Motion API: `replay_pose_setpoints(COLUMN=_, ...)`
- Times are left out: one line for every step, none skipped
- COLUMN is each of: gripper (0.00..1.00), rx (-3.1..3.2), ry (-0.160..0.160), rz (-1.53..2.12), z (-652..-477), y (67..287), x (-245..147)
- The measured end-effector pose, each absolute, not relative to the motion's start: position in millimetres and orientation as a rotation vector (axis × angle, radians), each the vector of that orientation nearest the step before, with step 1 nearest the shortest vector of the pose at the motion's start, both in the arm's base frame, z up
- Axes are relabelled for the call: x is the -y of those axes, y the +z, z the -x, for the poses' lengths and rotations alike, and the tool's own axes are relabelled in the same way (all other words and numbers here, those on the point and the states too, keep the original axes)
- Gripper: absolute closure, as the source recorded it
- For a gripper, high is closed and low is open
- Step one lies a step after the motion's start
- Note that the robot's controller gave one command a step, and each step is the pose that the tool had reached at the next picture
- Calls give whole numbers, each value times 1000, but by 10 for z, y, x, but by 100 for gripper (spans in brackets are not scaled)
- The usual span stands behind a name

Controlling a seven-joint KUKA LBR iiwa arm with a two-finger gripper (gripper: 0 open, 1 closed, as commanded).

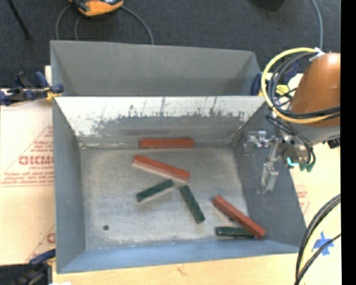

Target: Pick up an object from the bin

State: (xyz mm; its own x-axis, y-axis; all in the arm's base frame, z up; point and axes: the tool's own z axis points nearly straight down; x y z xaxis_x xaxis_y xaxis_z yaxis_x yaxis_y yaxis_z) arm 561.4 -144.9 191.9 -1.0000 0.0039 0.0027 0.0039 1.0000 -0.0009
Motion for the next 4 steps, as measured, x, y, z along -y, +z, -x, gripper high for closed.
replay_pose_setpoints(gripper=0, rx=3146, ry=4, rz=0, z=-5632, y=1961, x=1444)
replay_pose_setpoints(gripper=0, rx=3143, ry=1, rz=178, z=-5264, y=1379, x=1409)
replay_pose_setpoints(gripper=0, rx=3142, ry=1, rz=72, z=-4939, y=1296, x=1478)
replay_pose_setpoints(gripper=0, rx=3093, ry=0, rz=573, z=-5144, y=1284, x=1502)
